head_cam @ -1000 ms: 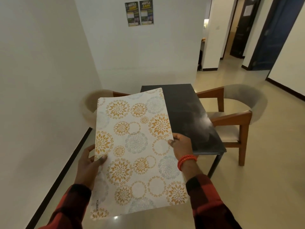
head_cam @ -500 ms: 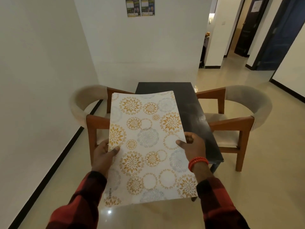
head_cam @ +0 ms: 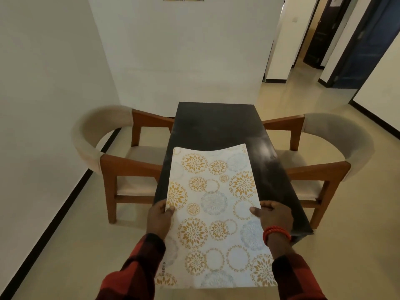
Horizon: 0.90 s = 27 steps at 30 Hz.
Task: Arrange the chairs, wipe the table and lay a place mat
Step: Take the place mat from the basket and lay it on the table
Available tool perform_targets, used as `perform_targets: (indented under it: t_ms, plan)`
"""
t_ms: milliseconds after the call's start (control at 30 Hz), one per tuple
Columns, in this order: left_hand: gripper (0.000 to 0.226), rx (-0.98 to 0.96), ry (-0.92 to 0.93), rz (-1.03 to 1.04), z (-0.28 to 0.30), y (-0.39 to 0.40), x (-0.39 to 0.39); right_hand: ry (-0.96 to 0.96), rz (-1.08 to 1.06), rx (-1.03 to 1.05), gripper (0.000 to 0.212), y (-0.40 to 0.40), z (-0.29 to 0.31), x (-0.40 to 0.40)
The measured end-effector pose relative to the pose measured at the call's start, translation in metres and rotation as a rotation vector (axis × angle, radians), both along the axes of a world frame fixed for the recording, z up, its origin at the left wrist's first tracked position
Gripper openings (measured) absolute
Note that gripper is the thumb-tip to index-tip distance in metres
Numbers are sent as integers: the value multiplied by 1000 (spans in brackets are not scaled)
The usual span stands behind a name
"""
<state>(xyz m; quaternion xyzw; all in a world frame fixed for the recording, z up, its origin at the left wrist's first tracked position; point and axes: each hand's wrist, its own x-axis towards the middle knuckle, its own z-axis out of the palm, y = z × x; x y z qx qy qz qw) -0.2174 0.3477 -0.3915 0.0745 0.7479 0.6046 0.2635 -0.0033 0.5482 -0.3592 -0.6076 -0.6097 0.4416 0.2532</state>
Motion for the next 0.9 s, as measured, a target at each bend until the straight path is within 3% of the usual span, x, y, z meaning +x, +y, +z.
perform_targets:
  t_ms: [100, 333, 900]
  plan:
    - [16, -55, -4, -6, -10, 12, -27, -28, -16, -20, 38, 8, -12, -22]
    - [21, -88, 63, 1, -11, 51, -90, 16, -81, -17, 33, 37, -16, -79]
    - [24, -160, 40, 172, -58, 187, -249, -24, 10, -73, 24, 196, -78, -245]
